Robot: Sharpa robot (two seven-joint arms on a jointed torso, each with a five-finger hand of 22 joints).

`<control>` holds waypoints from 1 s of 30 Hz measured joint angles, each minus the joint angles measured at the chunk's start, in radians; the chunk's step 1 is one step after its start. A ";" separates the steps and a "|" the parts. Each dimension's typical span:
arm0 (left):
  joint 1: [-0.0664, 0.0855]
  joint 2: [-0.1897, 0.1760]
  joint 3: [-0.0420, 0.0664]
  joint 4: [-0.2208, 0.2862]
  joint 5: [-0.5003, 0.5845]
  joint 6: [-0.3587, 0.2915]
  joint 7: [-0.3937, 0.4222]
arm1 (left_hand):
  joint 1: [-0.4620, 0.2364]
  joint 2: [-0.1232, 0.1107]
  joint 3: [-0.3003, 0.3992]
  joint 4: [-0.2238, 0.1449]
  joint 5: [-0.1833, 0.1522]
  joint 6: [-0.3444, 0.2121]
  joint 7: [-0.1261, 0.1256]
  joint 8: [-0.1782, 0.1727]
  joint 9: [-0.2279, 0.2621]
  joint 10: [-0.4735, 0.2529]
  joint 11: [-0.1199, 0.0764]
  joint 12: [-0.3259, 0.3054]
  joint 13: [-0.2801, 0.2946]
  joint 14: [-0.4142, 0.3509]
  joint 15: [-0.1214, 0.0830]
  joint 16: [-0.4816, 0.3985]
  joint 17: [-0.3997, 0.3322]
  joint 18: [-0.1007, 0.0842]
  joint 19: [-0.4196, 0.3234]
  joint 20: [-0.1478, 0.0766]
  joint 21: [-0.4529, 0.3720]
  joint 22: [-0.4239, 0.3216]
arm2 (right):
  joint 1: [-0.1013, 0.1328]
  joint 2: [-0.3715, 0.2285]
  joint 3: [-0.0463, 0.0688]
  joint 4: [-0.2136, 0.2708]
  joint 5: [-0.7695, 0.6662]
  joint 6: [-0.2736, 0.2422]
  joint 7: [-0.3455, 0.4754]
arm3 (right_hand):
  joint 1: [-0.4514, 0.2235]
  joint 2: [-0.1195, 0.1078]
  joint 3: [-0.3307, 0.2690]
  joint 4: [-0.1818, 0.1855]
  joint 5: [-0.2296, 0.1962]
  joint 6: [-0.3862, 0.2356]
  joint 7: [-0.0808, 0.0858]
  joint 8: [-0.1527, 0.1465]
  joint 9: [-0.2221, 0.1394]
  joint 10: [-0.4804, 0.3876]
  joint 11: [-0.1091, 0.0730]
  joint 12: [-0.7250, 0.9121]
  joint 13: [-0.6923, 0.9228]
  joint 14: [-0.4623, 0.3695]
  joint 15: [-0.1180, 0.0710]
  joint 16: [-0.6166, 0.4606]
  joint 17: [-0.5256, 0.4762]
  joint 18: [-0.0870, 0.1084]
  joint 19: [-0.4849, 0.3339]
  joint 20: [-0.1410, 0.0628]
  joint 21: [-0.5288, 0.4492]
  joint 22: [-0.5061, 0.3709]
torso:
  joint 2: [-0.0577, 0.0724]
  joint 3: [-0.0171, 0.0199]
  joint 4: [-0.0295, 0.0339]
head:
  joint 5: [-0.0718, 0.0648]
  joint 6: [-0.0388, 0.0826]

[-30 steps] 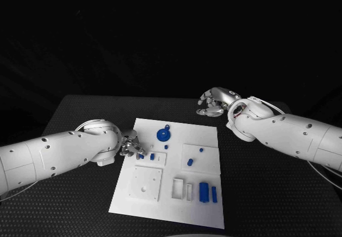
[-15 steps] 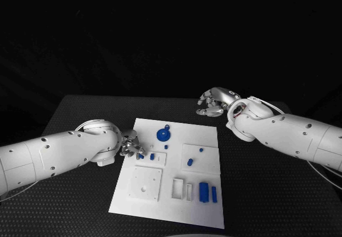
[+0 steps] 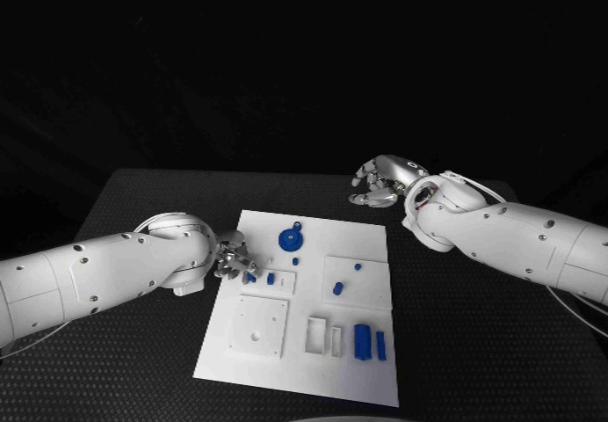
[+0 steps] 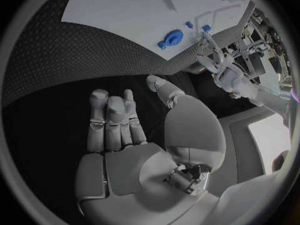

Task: Assemble the parts on the task board

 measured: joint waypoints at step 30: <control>-0.004 -0.005 -0.004 0.057 -0.103 -0.050 -0.039 | 0.007 0.006 -0.019 -0.019 0.019 0.013 -0.005 -0.001 -0.009 0.013 -0.006 0.000 -0.001 0.009 0.008 0.008 0.000 0.000 0.006 -0.002 0.004 0.000 | 0.000 -0.002 0.000 0.002 -0.001 0.001 -0.001 | 0.000 0.000 0.000 0.000 0.000 0.003 0.001 0.000 0.000 0.000 0.000 0.000 -0.001 0.000 0.000 0.000 0.000 0.000 0.000 0.000 0.000 0.001 | 0.000 -0.0001 0.0008 | 0.001 0.000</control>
